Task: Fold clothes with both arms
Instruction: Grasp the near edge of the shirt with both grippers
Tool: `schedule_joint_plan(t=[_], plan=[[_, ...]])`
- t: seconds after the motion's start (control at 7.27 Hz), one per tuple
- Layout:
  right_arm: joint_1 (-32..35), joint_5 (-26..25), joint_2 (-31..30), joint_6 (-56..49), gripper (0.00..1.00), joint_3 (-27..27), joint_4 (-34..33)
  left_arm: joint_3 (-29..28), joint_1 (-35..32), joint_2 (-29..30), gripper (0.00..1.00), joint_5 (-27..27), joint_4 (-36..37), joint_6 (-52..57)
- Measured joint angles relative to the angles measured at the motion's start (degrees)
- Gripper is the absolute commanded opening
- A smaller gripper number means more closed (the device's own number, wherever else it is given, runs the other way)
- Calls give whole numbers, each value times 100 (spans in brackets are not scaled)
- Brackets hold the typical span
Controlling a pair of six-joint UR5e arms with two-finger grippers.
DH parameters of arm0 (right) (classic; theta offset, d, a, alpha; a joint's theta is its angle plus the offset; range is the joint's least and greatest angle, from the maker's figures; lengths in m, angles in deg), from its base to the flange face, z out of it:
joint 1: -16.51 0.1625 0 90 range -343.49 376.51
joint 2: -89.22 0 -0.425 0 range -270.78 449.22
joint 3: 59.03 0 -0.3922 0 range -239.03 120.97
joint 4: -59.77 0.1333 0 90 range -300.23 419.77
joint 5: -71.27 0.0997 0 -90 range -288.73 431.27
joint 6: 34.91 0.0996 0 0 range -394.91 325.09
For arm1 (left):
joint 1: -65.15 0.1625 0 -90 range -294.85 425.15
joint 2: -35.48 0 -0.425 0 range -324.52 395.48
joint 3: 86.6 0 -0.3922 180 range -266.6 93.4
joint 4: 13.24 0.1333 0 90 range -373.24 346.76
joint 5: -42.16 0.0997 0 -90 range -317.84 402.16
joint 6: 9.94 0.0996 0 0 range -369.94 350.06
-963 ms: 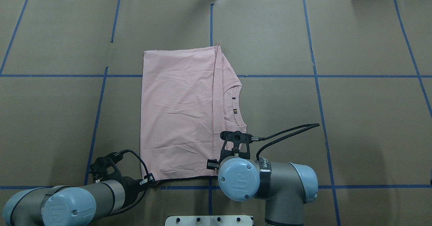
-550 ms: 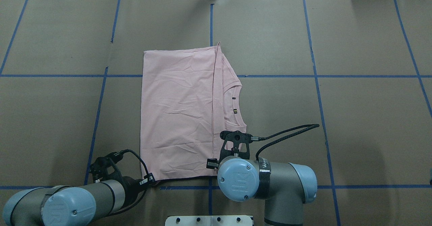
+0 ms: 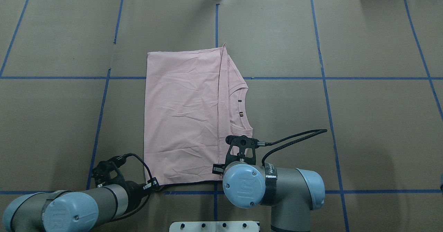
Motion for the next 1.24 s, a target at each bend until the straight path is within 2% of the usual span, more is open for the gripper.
schedule_joint_plan(t=[0.14,0.28,0.41,0.96,1.1,1.24], plan=[[-7,-1,0,1,28,-1,0,0,0,0,0,0,0,0],[-13,-11,0,1,9,-2,0,0,0,0,0,0,0,0],[-27,-60,0,23,0,-9,0,3,0,0,0,0,0,0],[-61,-177,0,88,0,-23,-2,12,0,0,0,0,0,7],[-60,-186,0,65,44,26,-6,24,-6,0,0,0,0,30],[-58,-196,0,3,70,75,-10,40,-11,0,0,0,0,58]])
